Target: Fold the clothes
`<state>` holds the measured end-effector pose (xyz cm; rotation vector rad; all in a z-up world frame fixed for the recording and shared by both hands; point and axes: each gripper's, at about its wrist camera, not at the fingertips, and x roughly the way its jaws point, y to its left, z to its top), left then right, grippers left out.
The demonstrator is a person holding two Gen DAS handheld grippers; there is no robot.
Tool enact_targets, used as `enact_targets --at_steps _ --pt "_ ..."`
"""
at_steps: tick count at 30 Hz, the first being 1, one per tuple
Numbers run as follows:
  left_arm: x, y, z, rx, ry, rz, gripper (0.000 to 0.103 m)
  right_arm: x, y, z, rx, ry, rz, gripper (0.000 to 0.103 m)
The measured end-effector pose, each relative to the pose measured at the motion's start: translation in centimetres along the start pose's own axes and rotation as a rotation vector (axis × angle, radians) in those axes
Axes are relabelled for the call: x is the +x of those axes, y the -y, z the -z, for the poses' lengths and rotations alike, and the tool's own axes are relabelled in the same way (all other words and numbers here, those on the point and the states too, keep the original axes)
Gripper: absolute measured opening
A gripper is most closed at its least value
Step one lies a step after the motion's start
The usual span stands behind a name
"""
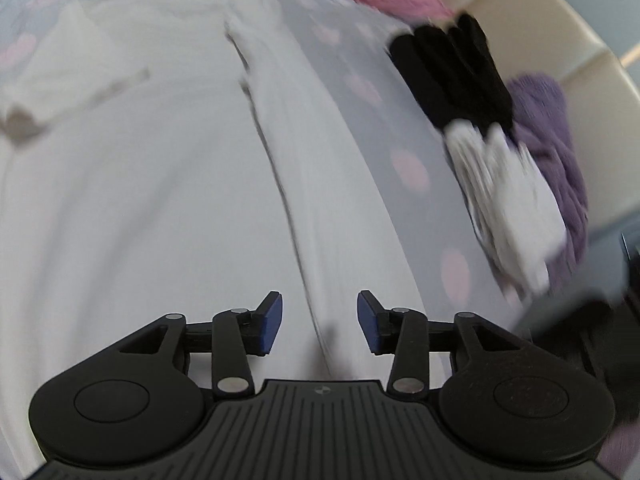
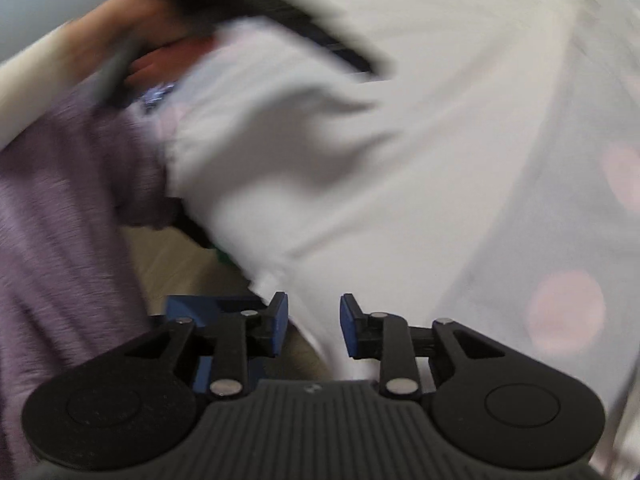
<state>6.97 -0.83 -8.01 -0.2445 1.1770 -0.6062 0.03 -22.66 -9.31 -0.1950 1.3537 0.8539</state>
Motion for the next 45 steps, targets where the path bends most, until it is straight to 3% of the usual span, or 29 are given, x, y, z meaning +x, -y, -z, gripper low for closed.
enact_targets --at_steps 7,10,15,17,19,23,26,27,28,34,40,43,45 --pt "0.4 3.4 8.0 0.084 -0.135 0.013 0.04 2.0 4.2 3.3 0.212 -0.054 -0.001 0.032" --pt "0.8 4.1 9.7 0.074 -0.172 0.027 0.043 3.3 4.6 3.9 0.255 -0.075 -0.019 0.038" --pt "1.8 4.0 11.7 0.041 -0.195 -0.01 0.045 4.6 4.5 4.0 0.281 -0.1 -0.028 0.038" --pt "1.6 4.0 12.0 0.034 -0.186 -0.016 0.045 5.1 4.4 3.9 0.29 -0.11 -0.035 0.034" --pt "1.7 4.4 12.1 0.02 -0.183 -0.001 0.045 5.1 4.2 4.0 0.291 -0.112 -0.04 0.017" --pt "2.3 4.7 12.9 -0.011 -0.182 -0.015 0.045 4.6 3.7 4.0 0.278 -0.087 -0.037 0.01" --pt "3.3 4.9 13.0 -0.017 -0.174 -0.048 0.032 4.5 3.3 4.0 0.26 -0.093 -0.02 0.008" --pt "3.4 5.0 12.9 0.0 -0.177 -0.069 0.014 4.5 3.2 4.0 0.254 -0.1 -0.012 0.007" --pt "3.3 4.9 12.9 0.008 -0.183 -0.083 0.003 4.4 3.0 4.1 0.249 -0.103 -0.006 0.007" --pt "1.7 3.3 13.3 -0.071 -0.185 0.033 0.002 2.6 2.8 4.4 0.226 -0.094 0.007 0.006" --pt "4.1 3.1 13.2 -0.076 -0.261 -0.025 0.002 3.5 2.8 3.9 0.202 -0.144 0.048 0.008" --pt "2.8 3.5 12.7 -0.049 -0.269 -0.031 0.019 3.1 3.3 3.9 0.218 -0.156 0.08 0.012" --pt "1.0 3.5 11.9 -0.026 -0.243 -0.027 0.023 2.1 3.6 3.6 0.219 -0.121 0.098 0.013"
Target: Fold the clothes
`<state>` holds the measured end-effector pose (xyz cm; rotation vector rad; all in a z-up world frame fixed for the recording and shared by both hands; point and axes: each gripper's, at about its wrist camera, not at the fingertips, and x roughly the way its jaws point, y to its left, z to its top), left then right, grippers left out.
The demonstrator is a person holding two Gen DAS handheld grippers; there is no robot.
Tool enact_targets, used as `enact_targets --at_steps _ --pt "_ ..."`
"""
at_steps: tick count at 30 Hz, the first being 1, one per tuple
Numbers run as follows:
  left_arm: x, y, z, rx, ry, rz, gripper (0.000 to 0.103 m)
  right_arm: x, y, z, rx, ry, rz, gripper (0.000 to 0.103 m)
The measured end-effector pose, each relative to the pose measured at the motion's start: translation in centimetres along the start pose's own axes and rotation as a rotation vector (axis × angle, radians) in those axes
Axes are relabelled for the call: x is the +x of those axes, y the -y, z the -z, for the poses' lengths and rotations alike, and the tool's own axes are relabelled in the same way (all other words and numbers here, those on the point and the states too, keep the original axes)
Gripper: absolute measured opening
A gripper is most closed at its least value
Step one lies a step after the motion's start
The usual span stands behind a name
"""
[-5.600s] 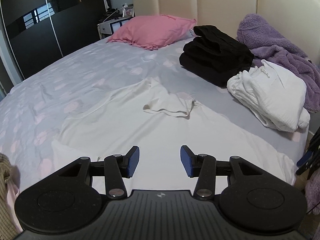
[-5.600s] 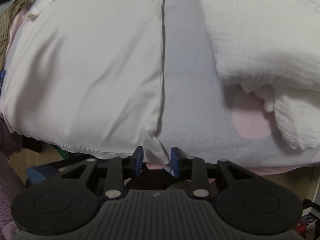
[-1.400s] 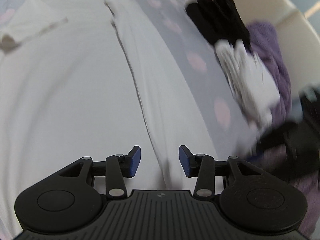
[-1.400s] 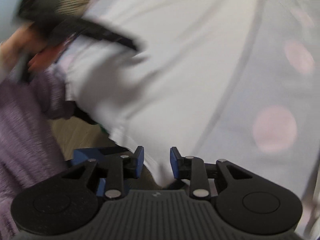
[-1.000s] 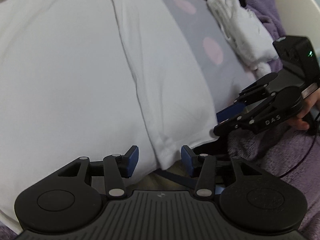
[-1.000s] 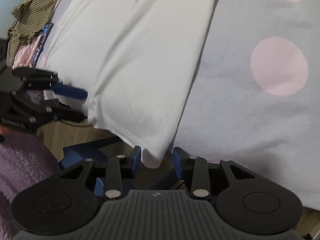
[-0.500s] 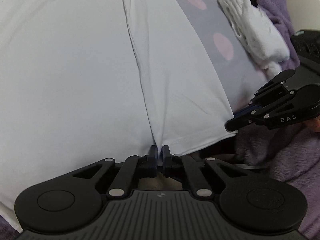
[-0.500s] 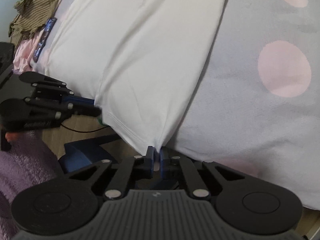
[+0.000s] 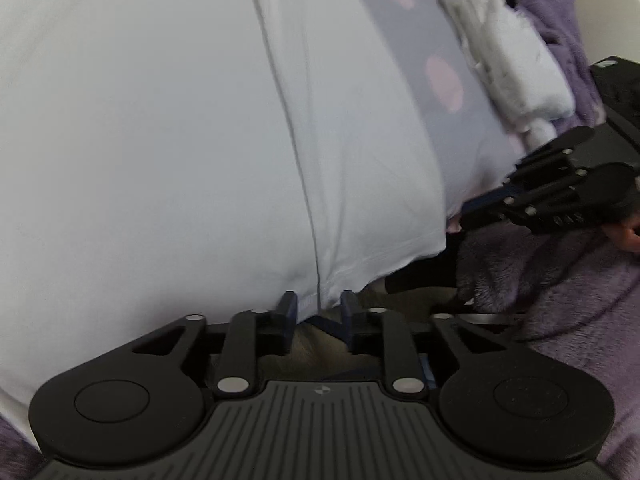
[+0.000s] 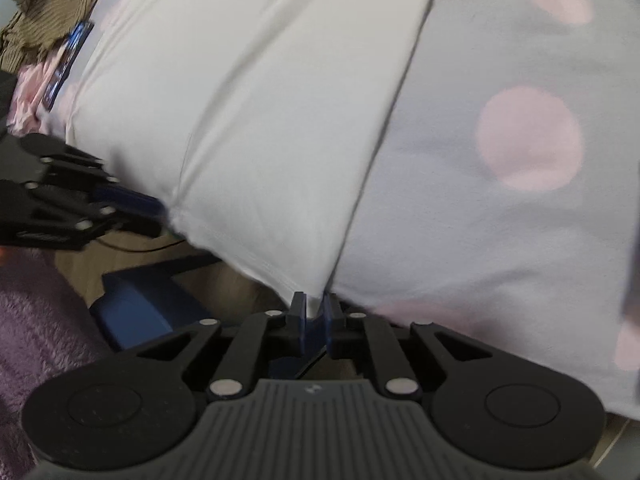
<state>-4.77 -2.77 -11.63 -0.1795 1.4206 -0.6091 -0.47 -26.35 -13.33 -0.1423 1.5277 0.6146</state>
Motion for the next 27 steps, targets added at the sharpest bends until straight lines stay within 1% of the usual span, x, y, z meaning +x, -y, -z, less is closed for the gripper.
enact_targets --at_steps 3,5,7,8,10,14,17,19,22,25,27 --pt "-2.9 -0.9 -1.4 -0.011 0.05 -0.009 0.026 -2.1 0.5 -0.9 0.009 0.078 0.016 0.013" --pt "-4.6 -1.5 -3.0 -0.008 0.091 -0.033 0.026 -3.8 0.6 -2.0 -0.001 0.146 0.043 0.014" --pt "-6.4 -2.5 -4.9 0.01 0.128 -0.072 0.026 -5.4 0.9 -3.4 -0.006 0.218 0.069 0.023" --pt "-7.3 -3.0 -5.9 0.017 0.144 -0.096 0.026 -6.2 1.1 -4.2 -0.006 0.254 0.081 0.031" --pt "-8.9 -4.1 -8.0 0.024 0.174 -0.137 0.026 -7.5 1.6 -6.3 -0.006 0.32 0.106 0.03" --pt "-11.1 -6.4 -12.2 0.009 0.234 -0.192 0.027 -8.9 3.0 -11.6 0.017 0.414 0.138 0.03" --pt "-11.9 -7.7 -14.6 0.0 0.274 -0.227 0.027 -9.2 4.0 -16.2 0.003 0.456 0.175 0.03" --pt "-12.3 -8.5 -16.0 -0.009 0.301 -0.233 0.027 -9.5 4.6 -19.4 -0.004 0.475 0.196 0.03" --pt "-12.6 -9.9 -17.8 -0.045 0.336 -0.251 0.027 -9.0 5.3 -24.7 0.006 0.495 0.219 0.03" --pt "-13.0 -11.6 -18.6 -0.077 0.358 -0.321 0.027 -8.4 5.9 -29.7 0.022 0.506 0.239 0.03" --pt "-12.9 -12.5 -18.9 -0.105 0.358 -0.362 0.028 -7.9 6.1 -32.9 0.024 0.511 0.259 0.03"
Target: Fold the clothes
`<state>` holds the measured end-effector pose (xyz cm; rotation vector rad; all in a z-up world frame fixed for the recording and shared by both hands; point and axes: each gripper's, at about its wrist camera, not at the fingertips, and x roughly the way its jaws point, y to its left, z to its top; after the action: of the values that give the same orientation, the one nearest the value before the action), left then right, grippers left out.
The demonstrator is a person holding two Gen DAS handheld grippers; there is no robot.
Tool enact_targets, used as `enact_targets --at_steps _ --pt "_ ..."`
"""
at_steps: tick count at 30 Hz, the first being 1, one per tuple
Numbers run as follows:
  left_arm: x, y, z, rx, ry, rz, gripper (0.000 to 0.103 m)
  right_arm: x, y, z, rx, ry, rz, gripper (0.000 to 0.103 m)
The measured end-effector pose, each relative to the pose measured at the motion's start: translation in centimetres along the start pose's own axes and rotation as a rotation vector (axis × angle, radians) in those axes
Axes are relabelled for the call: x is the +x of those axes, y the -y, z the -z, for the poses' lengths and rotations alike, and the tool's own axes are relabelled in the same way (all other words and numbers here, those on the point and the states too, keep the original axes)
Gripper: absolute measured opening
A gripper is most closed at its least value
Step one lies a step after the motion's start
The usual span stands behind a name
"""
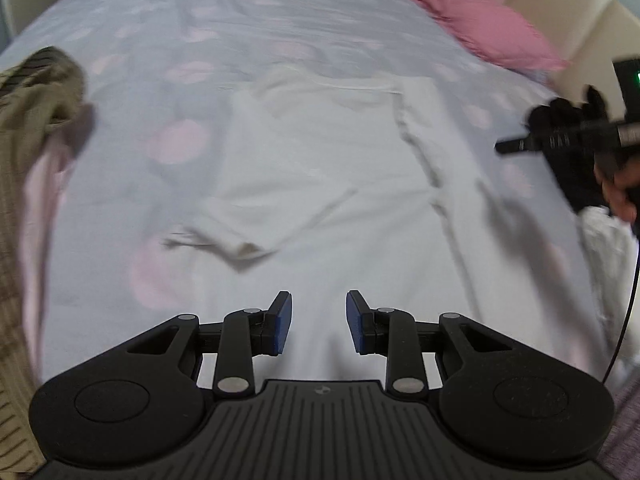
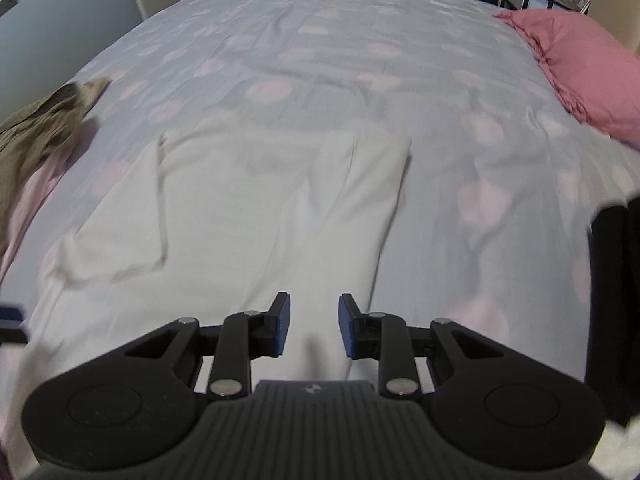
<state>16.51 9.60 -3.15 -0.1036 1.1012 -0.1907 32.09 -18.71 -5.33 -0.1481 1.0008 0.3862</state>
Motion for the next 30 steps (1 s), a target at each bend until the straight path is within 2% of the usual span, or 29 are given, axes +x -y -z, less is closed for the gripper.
enact_targets --at_steps 3,9,12,16,18,19,20,25,30 --pt "0.3 -1.5 0.0 -0.042 -0.022 -0.045 0.031 2.9 -0.3 -3.3 0.012 0.006 0.013 0.03" --pt "0.1 -1.9 -0.8 -0.017 -0.013 -0.038 0.032 8.1 -0.4 -9.0 0.064 0.02 0.04 0.037" --pt "-0.1 -1.9 -1.3 -0.009 -0.007 -0.032 0.032 10.7 -0.2 -10.8 0.11 0.003 0.071 0.041" --pt "-0.1 -1.7 -1.9 -0.013 -0.013 -0.009 0.032 13.5 0.0 -11.4 0.148 -0.039 0.101 0.04" --pt "-0.1 -1.5 -2.0 -0.006 -0.011 -0.003 0.033 14.6 0.0 -11.4 0.151 -0.06 0.125 0.034" --pt "0.0 -1.4 -2.1 -0.001 -0.011 -0.003 0.034 15.0 0.2 -11.3 0.157 -0.066 0.131 0.014" --pt "0.0 -1.3 -2.1 0.002 -0.011 -0.005 0.034 15.2 0.5 -11.2 0.17 -0.068 0.129 0.008" --pt "0.0 -0.8 -2.1 0.016 -0.011 0.001 0.034 13.7 1.8 -10.7 0.209 -0.02 0.086 0.004" --pt "-0.1 -0.4 -1.8 0.026 -0.001 -0.01 0.034 10.0 1.5 -12.2 0.21 0.053 -0.028 0.004"
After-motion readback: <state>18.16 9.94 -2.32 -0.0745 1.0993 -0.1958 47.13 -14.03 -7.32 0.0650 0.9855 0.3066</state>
